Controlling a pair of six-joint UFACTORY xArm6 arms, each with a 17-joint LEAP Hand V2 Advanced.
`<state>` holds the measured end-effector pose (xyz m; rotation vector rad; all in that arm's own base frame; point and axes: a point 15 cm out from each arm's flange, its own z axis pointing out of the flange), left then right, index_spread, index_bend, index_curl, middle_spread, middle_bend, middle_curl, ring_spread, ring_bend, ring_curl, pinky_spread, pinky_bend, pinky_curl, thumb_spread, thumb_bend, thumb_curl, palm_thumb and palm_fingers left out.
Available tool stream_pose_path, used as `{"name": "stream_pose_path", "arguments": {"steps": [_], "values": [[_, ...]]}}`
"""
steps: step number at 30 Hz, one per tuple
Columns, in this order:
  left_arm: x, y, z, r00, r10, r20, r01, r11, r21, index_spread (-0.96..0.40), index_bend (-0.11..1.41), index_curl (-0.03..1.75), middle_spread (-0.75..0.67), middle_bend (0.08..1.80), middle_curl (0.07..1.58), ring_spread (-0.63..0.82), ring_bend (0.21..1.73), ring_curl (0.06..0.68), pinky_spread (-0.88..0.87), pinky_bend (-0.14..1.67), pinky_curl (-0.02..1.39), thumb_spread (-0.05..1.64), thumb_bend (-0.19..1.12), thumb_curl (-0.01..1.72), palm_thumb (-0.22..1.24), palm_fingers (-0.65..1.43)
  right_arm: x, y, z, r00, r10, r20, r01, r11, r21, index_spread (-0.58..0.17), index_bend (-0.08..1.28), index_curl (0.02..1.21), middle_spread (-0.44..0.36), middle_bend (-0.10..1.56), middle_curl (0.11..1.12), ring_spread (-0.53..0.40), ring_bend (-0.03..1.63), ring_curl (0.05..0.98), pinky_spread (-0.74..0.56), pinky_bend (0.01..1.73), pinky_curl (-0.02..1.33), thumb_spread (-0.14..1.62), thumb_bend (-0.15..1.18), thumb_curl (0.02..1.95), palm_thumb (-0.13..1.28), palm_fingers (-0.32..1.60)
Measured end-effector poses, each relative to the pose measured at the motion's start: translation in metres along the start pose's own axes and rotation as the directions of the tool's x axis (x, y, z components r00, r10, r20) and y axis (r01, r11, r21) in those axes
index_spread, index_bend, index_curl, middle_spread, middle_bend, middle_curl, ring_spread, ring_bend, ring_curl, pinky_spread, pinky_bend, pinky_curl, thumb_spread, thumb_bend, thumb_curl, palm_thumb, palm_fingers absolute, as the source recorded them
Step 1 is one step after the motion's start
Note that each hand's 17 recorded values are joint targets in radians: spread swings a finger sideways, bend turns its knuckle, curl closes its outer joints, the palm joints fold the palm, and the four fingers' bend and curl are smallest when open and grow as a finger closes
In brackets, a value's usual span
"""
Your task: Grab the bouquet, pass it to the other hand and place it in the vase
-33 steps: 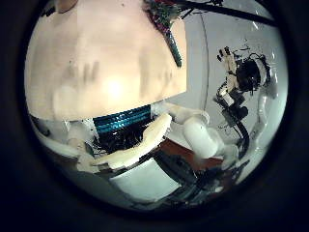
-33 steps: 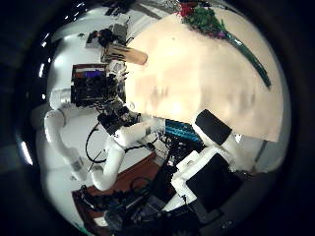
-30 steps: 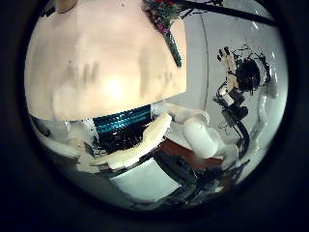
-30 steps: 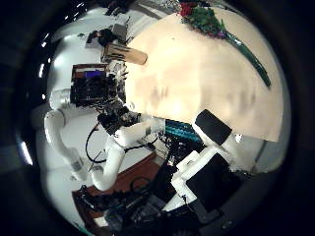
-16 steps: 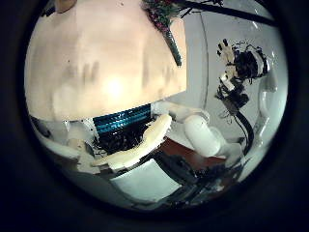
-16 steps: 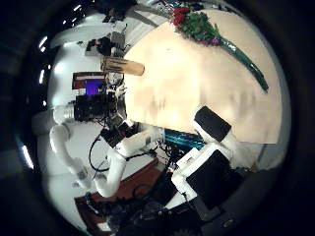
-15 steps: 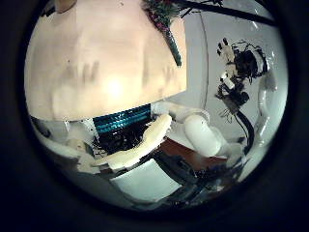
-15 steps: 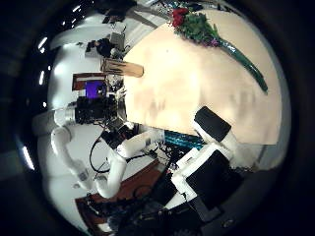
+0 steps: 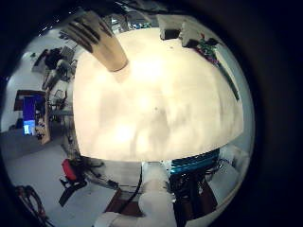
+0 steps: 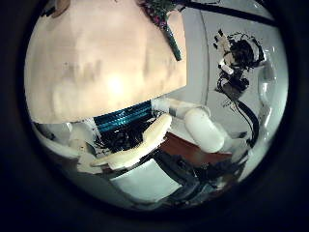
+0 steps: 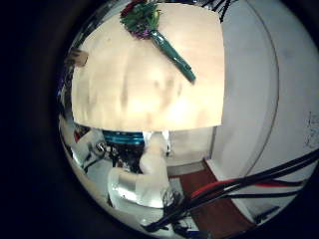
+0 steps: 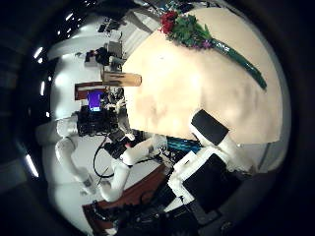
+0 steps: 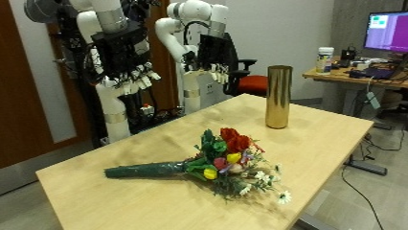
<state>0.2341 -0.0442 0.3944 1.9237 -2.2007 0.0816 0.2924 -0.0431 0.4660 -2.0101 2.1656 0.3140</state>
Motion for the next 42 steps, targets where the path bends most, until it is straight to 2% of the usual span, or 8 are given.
{"name": "stream_pose_path", "arguments": {"steps": [12,14,15,16,20,21,30,42], "values": [[0.005,-0.004,0.004,0.998,0.039,0.044,-0.038,0.998,-0.040,-0.03,0.18,0.37,0.14,0.18,0.33,0.35,0.44,0.170,0.32,0.24,0.29,0.91,-0.03,0.32,0.25,0.29,0.025,-0.073,0.044,0.999,0.034,-0.004,-0.034,0.999,-0.031,-0.135,0.14,0.26,0.170,0.28,0.36,0.224,0.50,0.245,0.39,0.28,0.31,1.09,-0.03,0.31,0.67,0.25],[0.005,-0.003,0.005,0.998,0.037,0.042,-0.035,0.998,-0.043,-0.03,0.19,0.37,0.14,0.19,0.33,0.35,0.43,0.170,0.32,0.24,0.29,0.91,-0.03,0.32,0.25,0.28,0.030,-0.086,0.057,0.999,0.033,-0.010,-0.034,0.999,-0.031,-0.114,0.06,0.22,0.169,0.32,0.37,0.218,0.58,0.264,0.39,0.31,0.32,1.09,-0.02,0.32,0.66,0.21],[0.005,-0.002,0.005,0.998,0.037,0.040,-0.035,0.998,-0.048,-0.03,0.19,0.37,0.13,0.19,0.33,0.35,0.43,0.170,0.32,0.24,0.29,0.91,-0.03,0.32,0.25,0.28,0.032,-0.092,0.062,0.999,0.035,-0.013,-0.035,0.999,-0.026,-0.179,0.21,0.25,0.166,0.31,0.37,0.216,0.57,0.254,0.39,0.29,0.31,1.09,-0.02,0.32,0.66,0.26],[0.005,-0.002,0.006,0.999,0.036,0.038,-0.035,0.998,-0.050,-0.03,0.19,0.37,0.14,0.19,0.33,0.35,0.43,0.169,0.32,0.24,0.29,0.91,-0.03,0.32,0.25,0.28,0.034,-0.097,0.064,0.999,0.034,-0.016,-0.034,0.999,-0.012,-0.101,0.27,0.28,0.076,0.26,0.36,0.213,0.52,0.243,0.38,0.28,0.31,1.08,-0.02,0.32,0.66,0.27],[0.007,-0.003,0.006,0.999,0.042,0.032,-0.040,0.998,-0.051,-0.03,0.18,0.37,0.14,0.19,0.33,0.37,0.43,0.170,0.33,0.23,0.29,0.92,-0.03,0.32,0.25,0.28,0.042,-0.118,0.067,0.999,0.038,-0.033,-0.036,0.997,0.065,-0.030,0.14,0.27,0.046,0.39,0.40,0.202,0.50,0.234,0.38,0.28,0.31,1.08,-0.02,0.32,0.65,0.29],[0.007,-0.003,0.007,0.999,0.042,0.032,-0.040,0.998,-0.057,-0.03,0.18,0.37,0.15,0.19,0.33,0.37,0.43,0.171,0.33,0.23,0.30,0.92,-0.03,0.32,0.26,0.28,0.046,-0.122,0.071,0.998,0.043,-0.036,-0.040,0.997,0.072,-0.055,0.17,0.28,0.046,0.37,0.40,0.200,0.51,0.233,0.37,0.28,0.30,1.08,-0.03,0.32,0.65,0.30],[0.007,-0.003,0.007,0.999,0.041,0.022,-0.040,0.998,-0.054,-0.03,0.18,0.38,0.15,0.19,0.33,0.37,0.42,0.170,0.34,0.23,0.30,0.93,-0.03,0.32,0.26,0.28,0.081,-0.119,0.144,0.993,0.119,-0.014,-0.119,0.987,-0.103,-0.083,0.15,0.27,0.155,0.32,0.38,0.201,0.56,0.245,0.38,0.34,0.32,1.06,-0.03,0.32,0.63,0.23],[0.008,-0.004,0.010,0.998,0.054,0.019,-0.053,0.997,-0.064,-0.03,0.18,0.37,0.15,0.19,0.33,0.37,0.43,0.172,0.33,0.23,0.30,0.93,-0.03,0.32,0.26,0.28,0.103,-0.120,0.176,0.988,0.154,-0.025,-0.156,0.973,-0.173,-0.059,0.15,0.27,0.236,0.23,0.34,0.242,0.52,0.230,0.40,0.38,0.31,1.04,-0.02,0.31,0.59,0.13]]}}
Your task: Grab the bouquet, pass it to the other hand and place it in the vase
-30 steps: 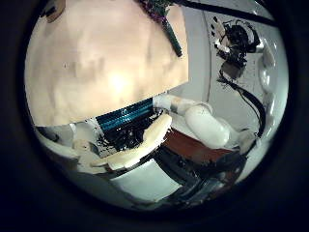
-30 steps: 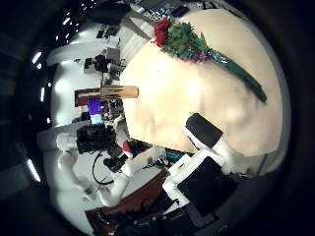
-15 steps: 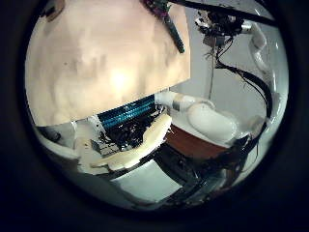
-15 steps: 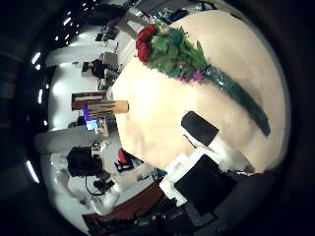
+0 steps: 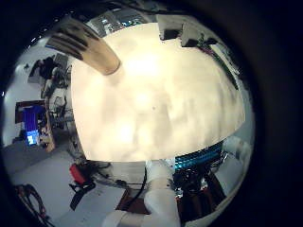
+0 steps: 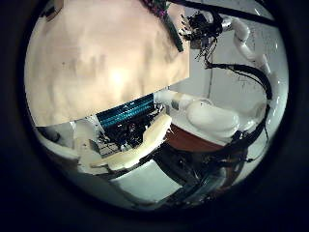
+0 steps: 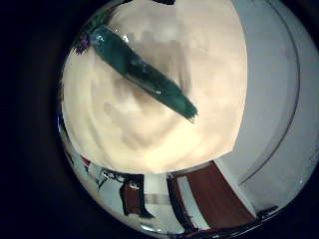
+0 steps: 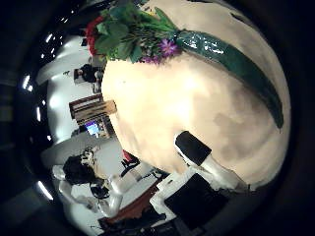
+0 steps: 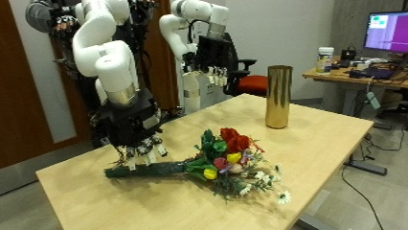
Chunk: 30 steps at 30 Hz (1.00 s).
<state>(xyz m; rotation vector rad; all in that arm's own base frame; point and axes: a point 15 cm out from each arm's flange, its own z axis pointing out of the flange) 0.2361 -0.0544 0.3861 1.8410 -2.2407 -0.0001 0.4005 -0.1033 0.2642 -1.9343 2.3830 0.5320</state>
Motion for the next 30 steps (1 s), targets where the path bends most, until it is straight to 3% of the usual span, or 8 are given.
{"name": "stream_pose_path", "arguments": {"steps": [8,30], "values": [[-0.001,0.000,-0.001,1.000,-0.005,-0.002,0.005,1.000,0.004,-0.03,0.18,0.37,0.15,0.19,0.33,0.38,0.42,0.171,0.33,0.23,0.30,0.94,-0.03,0.31,0.26,0.28,0.007,-0.017,0.007,1.000,0.007,-0.014,-0.006,0.999,0.052,-0.057,0.15,0.27,0.238,0.23,0.34,0.245,0.51,0.229,0.39,0.37,0.31,1.03,-0.02,0.32,0.60,0.14],[-0.003,0.000,0.000,1.000,-0.015,-0.004,0.015,1.000,0.001,-0.03,0.18,0.38,0.15,0.19,0.33,0.39,0.42,0.176,0.33,0.23,0.30,0.94,-0.03,0.31,0.26,0.28,0.019,-0.031,0.044,0.999,0.023,-0.031,-0.023,1.000,-0.003,-0.057,0.15,0.27,0.214,0.30,0.36,0.231,0.52,0.230,0.37,0.33,0.30,0.99,-0.02,0.34,0.69,0.20]]}}
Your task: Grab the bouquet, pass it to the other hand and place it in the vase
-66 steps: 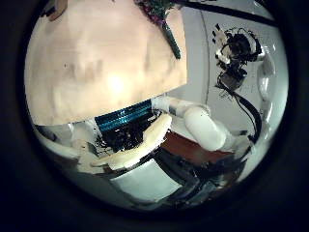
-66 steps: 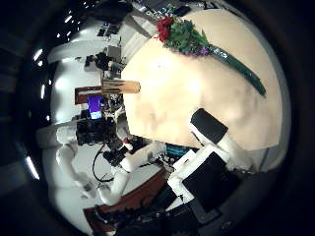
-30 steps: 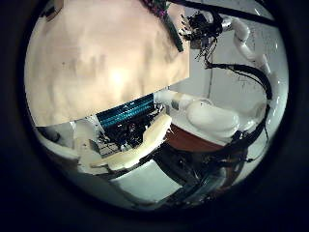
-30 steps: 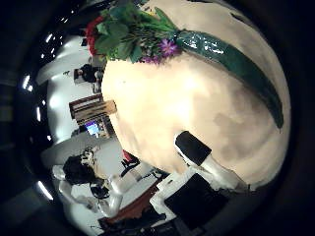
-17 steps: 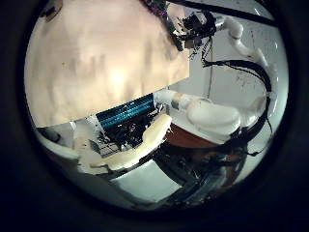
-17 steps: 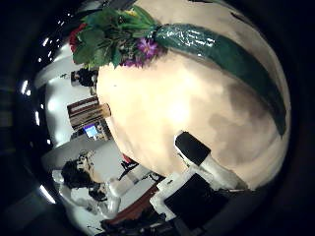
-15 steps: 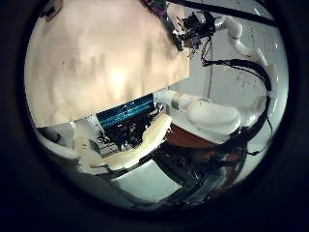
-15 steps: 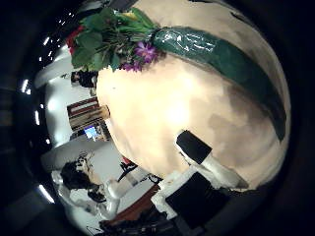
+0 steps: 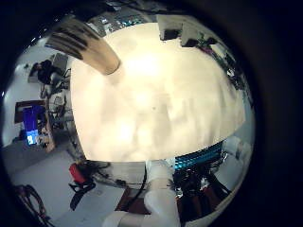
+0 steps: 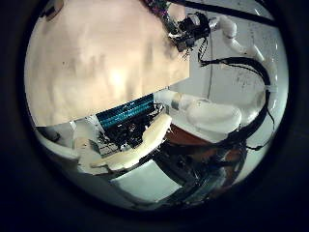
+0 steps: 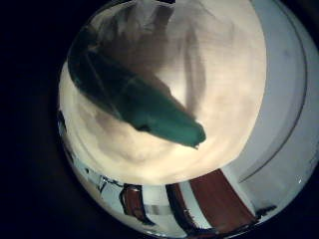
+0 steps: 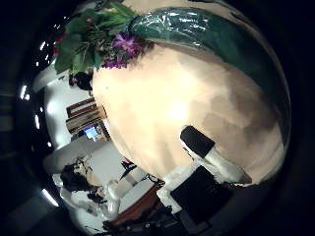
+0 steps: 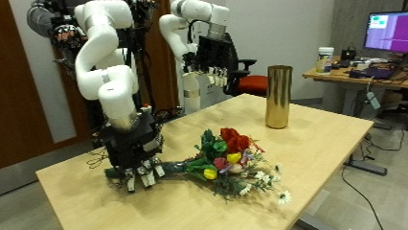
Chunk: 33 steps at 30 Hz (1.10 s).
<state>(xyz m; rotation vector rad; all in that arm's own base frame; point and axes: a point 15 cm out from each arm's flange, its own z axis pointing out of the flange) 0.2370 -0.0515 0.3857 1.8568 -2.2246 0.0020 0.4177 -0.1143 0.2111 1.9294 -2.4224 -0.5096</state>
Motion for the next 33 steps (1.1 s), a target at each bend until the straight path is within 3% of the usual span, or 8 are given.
{"name": "stream_pose_path", "arguments": {"steps": [11,33], "values": [[0.000,0.001,-0.001,1.000,-0.002,0.000,0.002,1.000,-0.001,-0.03,0.18,0.38,0.15,0.19,0.33,0.38,0.42,0.175,0.33,0.23,0.30,0.94,-0.03,0.31,0.26,0.28,-0.002,-0.004,0.007,0.999,-0.014,-0.029,0.014,1.000,-0.019,-0.062,0.17,0.28,0.144,0.41,0.39,0.151,0.63,0.250,0.33,0.31,0.29,0.95,-0.02,0.37,0.82,0.35],[0.000,0.003,-0.001,1.000,-0.003,-0.002,0.003,1.000,-0.005,-0.03,0.18,0.38,0.15,0.19,0.33,0.38,0.41,0.181,0.33,0.22,0.30,0.94,-0.03,0.32,0.26,0.28,0.015,0.002,-0.008,0.999,0.011,-0.031,-0.011,1.000,0.000,-0.082,0.17,0.33,0.101,0.45,0.41,0.093,0.69,0.241,0.31,0.32,0.26,0.95,-0.02,0.38,0.84,0.38]]}}
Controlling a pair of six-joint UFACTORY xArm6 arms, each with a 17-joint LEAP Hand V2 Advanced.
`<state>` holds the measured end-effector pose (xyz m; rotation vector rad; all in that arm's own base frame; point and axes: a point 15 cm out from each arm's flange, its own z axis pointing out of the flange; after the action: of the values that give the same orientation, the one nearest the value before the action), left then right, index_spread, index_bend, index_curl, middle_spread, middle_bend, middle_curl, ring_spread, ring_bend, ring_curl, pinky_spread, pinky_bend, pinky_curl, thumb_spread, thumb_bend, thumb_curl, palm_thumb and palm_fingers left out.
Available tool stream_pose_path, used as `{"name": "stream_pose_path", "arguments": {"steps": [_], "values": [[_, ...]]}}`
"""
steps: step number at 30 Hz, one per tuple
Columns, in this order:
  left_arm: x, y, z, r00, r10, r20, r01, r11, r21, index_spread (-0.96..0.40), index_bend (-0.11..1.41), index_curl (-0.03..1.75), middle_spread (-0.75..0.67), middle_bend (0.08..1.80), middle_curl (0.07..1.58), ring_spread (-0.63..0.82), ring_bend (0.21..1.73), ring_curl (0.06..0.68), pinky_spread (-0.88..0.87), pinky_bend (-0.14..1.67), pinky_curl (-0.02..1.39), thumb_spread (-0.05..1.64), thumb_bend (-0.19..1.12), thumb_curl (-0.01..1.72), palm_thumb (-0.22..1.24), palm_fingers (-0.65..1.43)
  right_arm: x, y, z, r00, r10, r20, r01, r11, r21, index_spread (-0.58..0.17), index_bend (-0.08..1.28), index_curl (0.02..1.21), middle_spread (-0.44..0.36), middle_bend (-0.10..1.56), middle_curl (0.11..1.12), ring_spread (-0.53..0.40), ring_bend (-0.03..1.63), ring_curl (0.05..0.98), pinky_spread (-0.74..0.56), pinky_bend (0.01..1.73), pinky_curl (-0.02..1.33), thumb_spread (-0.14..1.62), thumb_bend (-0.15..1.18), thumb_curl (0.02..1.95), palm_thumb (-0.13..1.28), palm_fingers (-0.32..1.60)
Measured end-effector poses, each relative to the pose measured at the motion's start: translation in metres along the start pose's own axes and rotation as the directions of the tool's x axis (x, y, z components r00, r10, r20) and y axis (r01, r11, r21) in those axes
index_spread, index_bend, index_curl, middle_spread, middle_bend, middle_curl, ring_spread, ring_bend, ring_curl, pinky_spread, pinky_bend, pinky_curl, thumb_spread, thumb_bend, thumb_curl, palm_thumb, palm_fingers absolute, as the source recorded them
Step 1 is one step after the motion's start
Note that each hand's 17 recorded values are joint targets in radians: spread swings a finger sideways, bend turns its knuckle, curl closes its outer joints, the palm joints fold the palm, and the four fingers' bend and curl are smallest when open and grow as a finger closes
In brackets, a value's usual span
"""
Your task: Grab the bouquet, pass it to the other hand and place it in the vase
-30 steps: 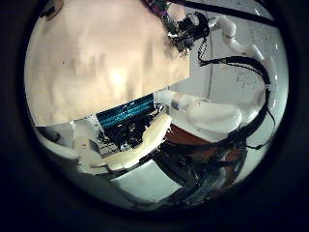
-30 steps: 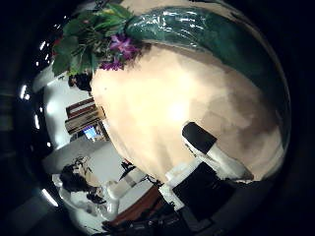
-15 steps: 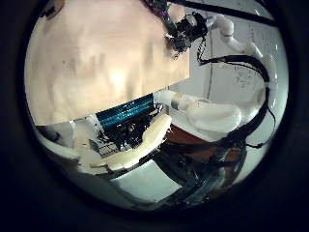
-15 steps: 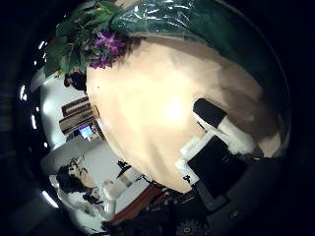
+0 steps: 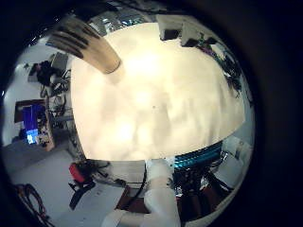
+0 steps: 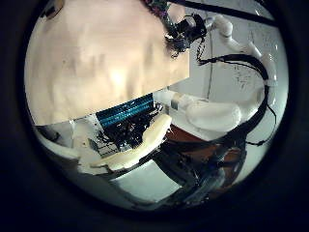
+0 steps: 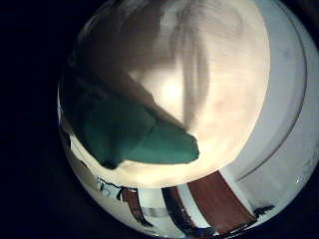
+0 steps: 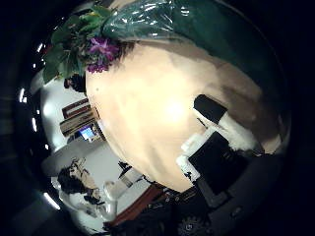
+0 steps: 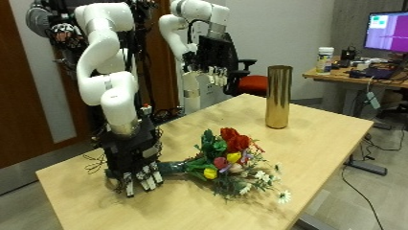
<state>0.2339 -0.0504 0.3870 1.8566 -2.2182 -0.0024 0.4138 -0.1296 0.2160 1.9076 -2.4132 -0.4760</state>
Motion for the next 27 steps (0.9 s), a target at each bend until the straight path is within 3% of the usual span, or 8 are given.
{"name": "stream_pose_path", "arguments": {"steps": [15,18,22,23,27], "values": [[-0.002,0.001,-0.001,1.000,-0.009,-0.005,0.009,1.000,0.001,-0.03,0.18,0.38,0.15,0.19,0.33,0.38,0.41,0.184,0.33,0.23,0.30,0.94,-0.03,0.31,0.27,0.28,0.011,-0.001,0.013,1.000,0.019,-0.005,-0.019,0.999,-0.029,-0.083,0.17,0.34,0.110,0.45,0.41,0.108,0.69,0.230,0.33,0.34,0.26,0.95,-0.02,0.38,0.84,0.36],[-0.002,0.001,-0.001,1.000,-0.009,-0.006,0.009,1.000,0.003,-0.03,0.18,0.38,0.15,0.18,0.33,0.38,0.41,0.185,0.33,0.23,0.30,0.94,-0.03,0.31,0.27,0.28,0.010,-0.002,0.013,1.000,0.016,-0.006,-0.016,1.000,-0.026,-0.090,0.19,0.35,0.098,0.48,0.42,0.088,0.70,0.225,0.30,0.35,0.25,0.95,-0.02,0.38,0.84,0.44],[-0.002,0.002,-0.002,1.000,-0.010,-0.009,0.010,1.000,0.004,-0.03,0.18,0.38,0.15,0.18,0.32,0.37,0.41,0.186,0.33,0.23,0.30,0.94,-0.03,0.31,0.27,0.28,0.007,-0.003,0.014,1.000,0.009,-0.010,-0.009,1.000,-0.025,-0.116,0.19,0.36,0.062,0.51,0.43,0.033,0.74,0.234,0.22,0.37,0.25,0.95,-0.02,0.38,0.85,0.55],[-0.002,0.003,-0.001,1.000,-0.011,-0.009,0.011,1.000,0.003,-0.03,0.19,0.38,0.15,0.18,0.32,0.38,0.41,0.187,0.33,0.23,0.30,0.94,-0.03,0.31,0.27,0.28,0.006,-0.003,0.014,1.000,0.008,-0.011,-0.008,1.000,-0.024,-0.145,0.22,0.37,0.020,0.58,0.45,-0.023,0.79,0.236,0.15,0.39,0.23,0.94,-0.02,0.38,0.86,0.73],[-0.002,0.003,-0.002,1.000,-0.013,-0.009,0.013,1.000,0.005,-0.03,0.18,0.38,0.15,0.18,0.32,0.38,0.41,0.188,0.33,0.23,0.30,0.94,-0.03,0.31,0.27,0.28,0.003,-0.004,0.014,1.000,0.005,-0.010,-0.005,1.000,-0.023,-0.196,0.24,0.42,-0.050,0.61,0.48,-0.114,0.83,0.265,-0.01,0.49,0.25,0.94,-0.02,0.39,0.88,0.84]]}}
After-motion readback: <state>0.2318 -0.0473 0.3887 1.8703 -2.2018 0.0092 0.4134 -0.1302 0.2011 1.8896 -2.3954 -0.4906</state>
